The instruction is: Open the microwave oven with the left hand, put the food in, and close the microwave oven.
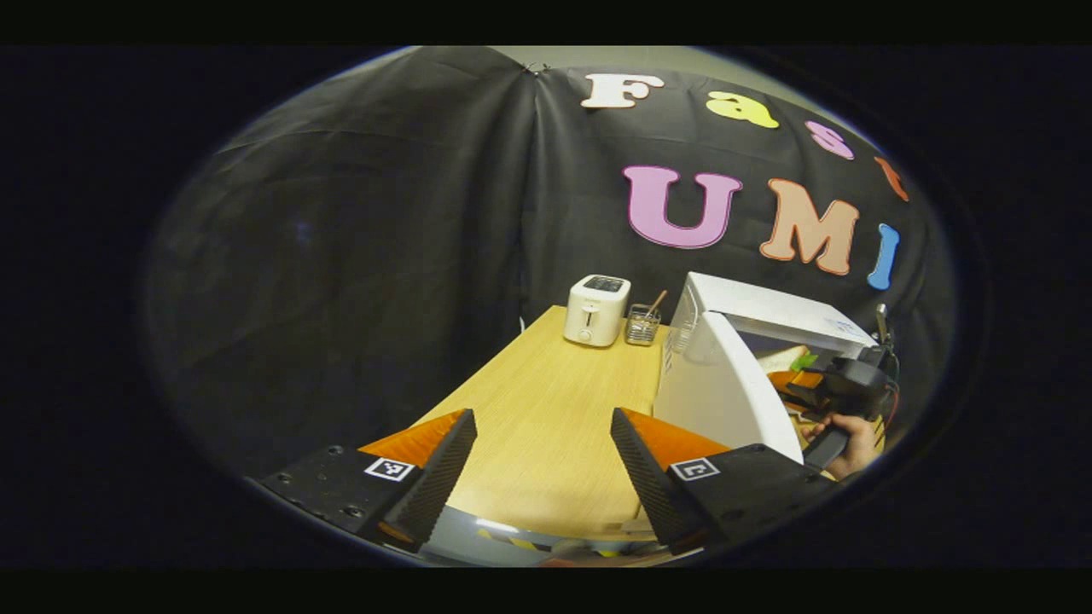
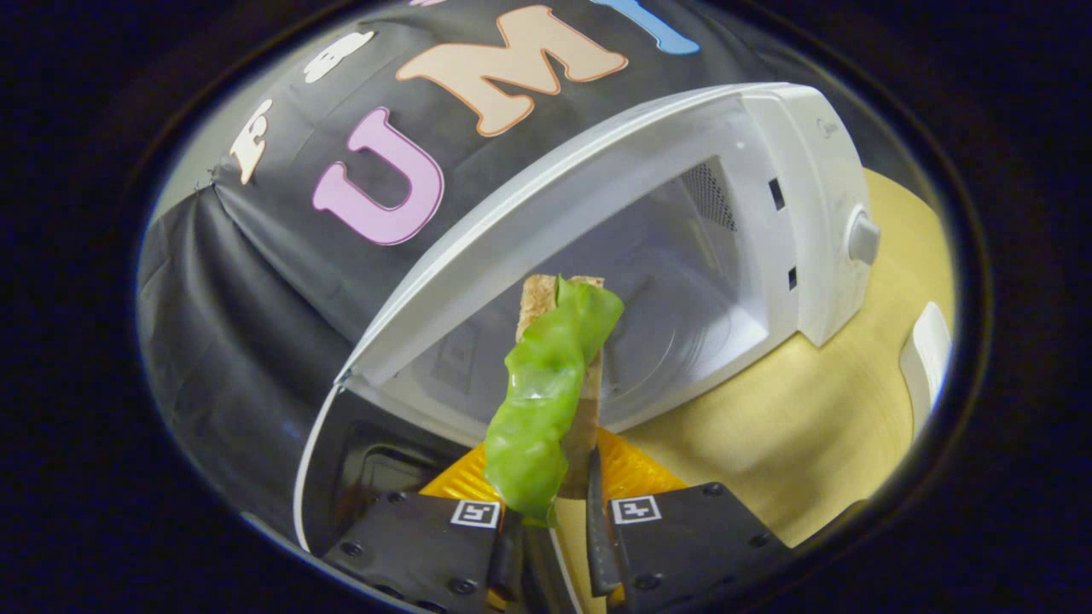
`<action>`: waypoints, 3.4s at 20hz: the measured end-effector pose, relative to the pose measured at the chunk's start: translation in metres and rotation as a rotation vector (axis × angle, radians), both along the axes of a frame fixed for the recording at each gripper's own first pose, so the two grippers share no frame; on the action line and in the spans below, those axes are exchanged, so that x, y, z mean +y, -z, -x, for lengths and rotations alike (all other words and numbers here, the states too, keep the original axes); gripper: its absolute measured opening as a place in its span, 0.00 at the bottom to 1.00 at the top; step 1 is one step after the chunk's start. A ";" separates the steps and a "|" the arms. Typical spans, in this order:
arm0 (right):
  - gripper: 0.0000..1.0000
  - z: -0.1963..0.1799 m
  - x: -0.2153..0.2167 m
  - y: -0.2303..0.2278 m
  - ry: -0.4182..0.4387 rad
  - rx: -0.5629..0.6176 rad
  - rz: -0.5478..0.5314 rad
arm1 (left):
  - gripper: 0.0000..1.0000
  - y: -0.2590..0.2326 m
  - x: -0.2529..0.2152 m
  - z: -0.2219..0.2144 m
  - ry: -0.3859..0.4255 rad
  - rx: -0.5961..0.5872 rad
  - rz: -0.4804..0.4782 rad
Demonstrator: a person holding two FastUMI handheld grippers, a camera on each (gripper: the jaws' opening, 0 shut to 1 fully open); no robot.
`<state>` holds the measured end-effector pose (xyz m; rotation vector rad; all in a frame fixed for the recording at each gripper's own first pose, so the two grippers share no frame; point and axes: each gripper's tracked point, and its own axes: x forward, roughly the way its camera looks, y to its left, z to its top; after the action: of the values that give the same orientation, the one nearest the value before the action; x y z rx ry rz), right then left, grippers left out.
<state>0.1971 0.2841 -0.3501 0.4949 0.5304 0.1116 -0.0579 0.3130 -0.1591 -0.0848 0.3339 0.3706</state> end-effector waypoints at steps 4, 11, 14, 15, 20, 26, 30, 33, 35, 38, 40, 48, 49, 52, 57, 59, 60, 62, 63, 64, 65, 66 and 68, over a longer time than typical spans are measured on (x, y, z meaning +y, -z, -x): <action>0.33 -0.030 -0.005 0.014 0.096 -0.011 0.005 | 0.93 0.007 0.010 0.005 -0.018 0.026 0.008; 0.25 -0.063 -0.001 0.023 0.215 0.002 -0.045 | 0.93 0.011 0.017 0.004 -0.013 0.068 -0.016; 0.31 -0.068 -0.001 0.026 0.227 -0.001 -0.014 | 0.93 0.014 0.014 0.001 -0.007 0.074 -0.014; 0.31 -0.070 -0.003 0.027 0.235 0.000 -0.005 | 0.93 0.015 0.013 0.001 -0.003 0.075 -0.013; 0.51 -0.070 -0.022 0.031 0.240 0.001 0.125 | 0.93 0.016 0.013 -0.003 -0.005 0.073 -0.004; 0.91 -0.060 -0.053 0.036 0.225 -0.001 0.323 | 0.94 0.014 0.011 -0.009 -0.003 0.052 0.001; 0.92 -0.047 -0.067 0.021 0.205 -0.050 0.391 | 0.93 0.016 0.009 -0.010 0.001 0.048 0.015; 1.00 -0.037 -0.070 0.006 0.172 -0.082 0.404 | 0.96 0.020 0.004 -0.011 0.011 0.049 0.031; 1.00 -0.027 -0.073 -0.007 0.167 -0.105 0.406 | 0.93 0.021 0.000 -0.011 0.024 0.046 0.046; 1.00 -0.004 -0.074 -0.023 0.152 -0.115 0.396 | 0.90 0.023 -0.008 -0.010 0.044 0.040 0.066; 1.00 0.014 -0.072 -0.034 0.134 -0.125 0.389 | 0.94 0.024 -0.011 -0.010 0.058 0.044 0.066; 1.00 0.088 -0.081 -0.075 0.084 -0.174 0.422 | 0.47 0.036 -0.036 0.002 0.146 0.098 0.045; 1.00 0.097 -0.083 -0.078 0.081 -0.170 0.418 | 0.49 0.036 -0.044 0.003 0.175 0.099 0.052; 1.00 0.122 -0.091 -0.086 0.095 -0.159 0.393 | 0.32 0.037 -0.069 0.007 0.273 0.100 0.067; 1.00 0.157 -0.115 -0.100 0.135 -0.174 0.415 | 0.13 0.045 -0.091 0.016 0.361 0.118 0.034; 1.00 0.166 -0.125 -0.106 0.145 -0.194 0.448 | 0.01 0.047 -0.088 0.023 0.348 0.135 0.017; 1.00 0.171 -0.129 -0.108 0.148 -0.203 0.465 | 0.01 0.048 -0.091 0.024 0.356 0.132 0.020; 1.00 0.180 -0.138 -0.114 0.160 -0.216 0.486 | 0.01 0.050 -0.101 0.024 0.378 0.135 0.030; 1.00 0.184 -0.142 -0.116 0.166 -0.217 0.487 | 0.01 0.050 -0.104 0.026 0.390 0.139 0.028; 1.00 0.187 -0.147 -0.117 0.173 -0.219 0.492 | 0.00 0.050 -0.108 0.029 0.400 0.139 0.026; 1.00 0.191 -0.154 -0.119 0.183 -0.221 0.509 | 0.00 0.050 -0.112 0.029 0.411 0.141 0.024; 1.00 0.195 -0.162 -0.119 0.195 -0.222 0.532 | 0.01 0.050 -0.117 0.030 0.416 0.143 0.015; 1.00 0.203 -0.172 -0.119 0.209 -0.217 0.557 | 0.00 0.050 -0.122 0.028 0.429 0.146 0.000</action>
<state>-0.0060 0.1117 -0.2308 -0.0099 0.2751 -0.1792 -0.0858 0.1912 -0.2096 0.0151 0.4843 -0.0489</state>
